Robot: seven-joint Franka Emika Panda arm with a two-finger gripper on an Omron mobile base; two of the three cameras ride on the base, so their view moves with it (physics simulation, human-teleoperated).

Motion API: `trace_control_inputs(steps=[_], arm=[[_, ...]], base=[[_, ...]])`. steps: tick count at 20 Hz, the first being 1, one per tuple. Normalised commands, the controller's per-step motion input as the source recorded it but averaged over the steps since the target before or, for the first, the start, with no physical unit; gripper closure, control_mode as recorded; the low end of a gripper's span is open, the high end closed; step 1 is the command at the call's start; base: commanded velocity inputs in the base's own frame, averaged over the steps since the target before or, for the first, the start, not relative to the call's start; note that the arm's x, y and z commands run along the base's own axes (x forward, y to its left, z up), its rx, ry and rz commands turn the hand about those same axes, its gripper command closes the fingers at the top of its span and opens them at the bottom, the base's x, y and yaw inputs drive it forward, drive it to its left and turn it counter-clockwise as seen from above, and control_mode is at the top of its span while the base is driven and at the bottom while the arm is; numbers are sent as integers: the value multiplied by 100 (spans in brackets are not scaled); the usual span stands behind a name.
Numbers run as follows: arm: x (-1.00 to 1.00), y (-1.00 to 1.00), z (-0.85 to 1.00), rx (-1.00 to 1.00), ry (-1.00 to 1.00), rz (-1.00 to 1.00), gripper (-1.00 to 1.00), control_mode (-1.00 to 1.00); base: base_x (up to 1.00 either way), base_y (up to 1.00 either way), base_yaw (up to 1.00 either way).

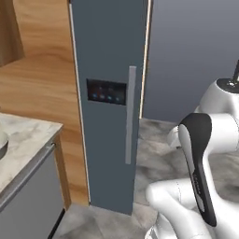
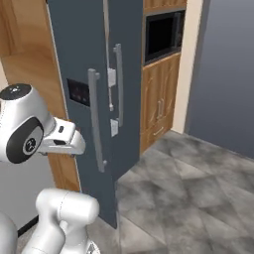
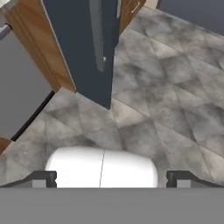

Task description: Take the eggplant, chicken drumstick, and garlic from the freezer and place them in the bowl on the counter.

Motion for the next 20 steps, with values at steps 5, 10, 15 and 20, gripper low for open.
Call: trace_control_inputs(steps=[5, 10, 15, 20], arm=[[0, 0, 0, 0, 0, 0, -100, 100], [0, 0, 0, 0, 0, 0, -100, 100], [0, 0, 0, 0, 0, 0, -100, 100], [0, 0, 0, 0, 0, 0, -100, 100]], base=[[49, -79, -3], [76, -70, 19], [58, -80, 44], [43, -80, 59]])
